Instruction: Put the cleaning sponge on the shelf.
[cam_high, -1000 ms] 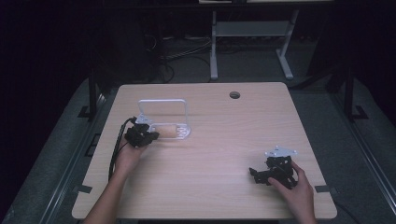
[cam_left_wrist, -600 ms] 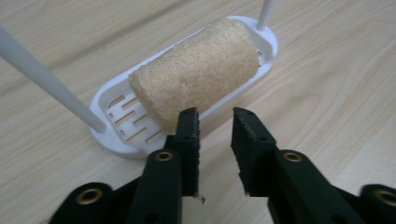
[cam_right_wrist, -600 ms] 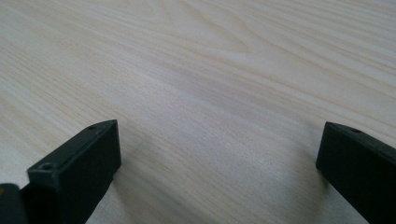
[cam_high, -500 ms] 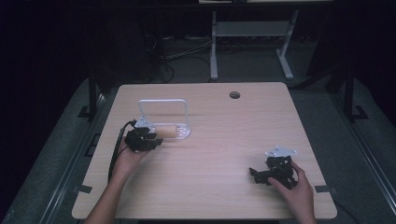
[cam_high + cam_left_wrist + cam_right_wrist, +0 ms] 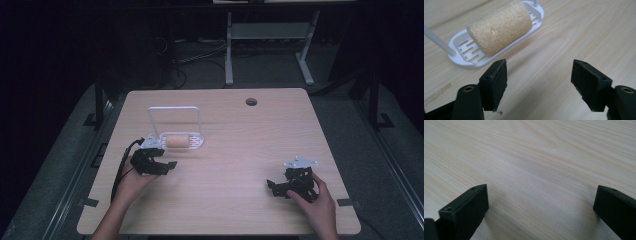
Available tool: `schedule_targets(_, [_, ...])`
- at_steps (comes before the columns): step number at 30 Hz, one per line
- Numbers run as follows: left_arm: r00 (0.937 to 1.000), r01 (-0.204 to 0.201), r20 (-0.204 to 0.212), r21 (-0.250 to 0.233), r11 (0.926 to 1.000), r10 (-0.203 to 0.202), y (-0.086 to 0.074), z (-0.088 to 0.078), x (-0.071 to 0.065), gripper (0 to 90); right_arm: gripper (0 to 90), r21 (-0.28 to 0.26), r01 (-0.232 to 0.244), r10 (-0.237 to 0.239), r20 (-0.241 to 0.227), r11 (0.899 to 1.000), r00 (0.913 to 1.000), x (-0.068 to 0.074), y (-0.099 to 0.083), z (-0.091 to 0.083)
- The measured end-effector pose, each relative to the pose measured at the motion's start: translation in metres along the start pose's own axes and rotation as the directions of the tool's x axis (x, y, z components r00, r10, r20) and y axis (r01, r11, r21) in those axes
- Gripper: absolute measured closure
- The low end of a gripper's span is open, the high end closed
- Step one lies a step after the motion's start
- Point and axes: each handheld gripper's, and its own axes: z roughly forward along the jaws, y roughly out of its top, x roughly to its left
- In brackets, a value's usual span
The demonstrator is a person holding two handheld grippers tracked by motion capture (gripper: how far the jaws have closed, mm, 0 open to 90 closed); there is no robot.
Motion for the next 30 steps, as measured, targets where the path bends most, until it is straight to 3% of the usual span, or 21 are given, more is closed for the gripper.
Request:
schedule_targets(15, [0.9996,-0.015,0.024,-0.013,0.9998,0.016,-0.026,-0.010,-0.019,16.3,0.0,0.000,0.001,-0.001,0.000,1.000,1.0000,0.000,0.000,0.000])
schedule_targets(30, [0.9996,-0.029,0.009,0.014,0.9995,0.028,-0.055,-0.011,-0.027,13.2,0.0,0.000,0.000,0.000,0.000,1.000,1.0000,0.000,0.000,0.000])
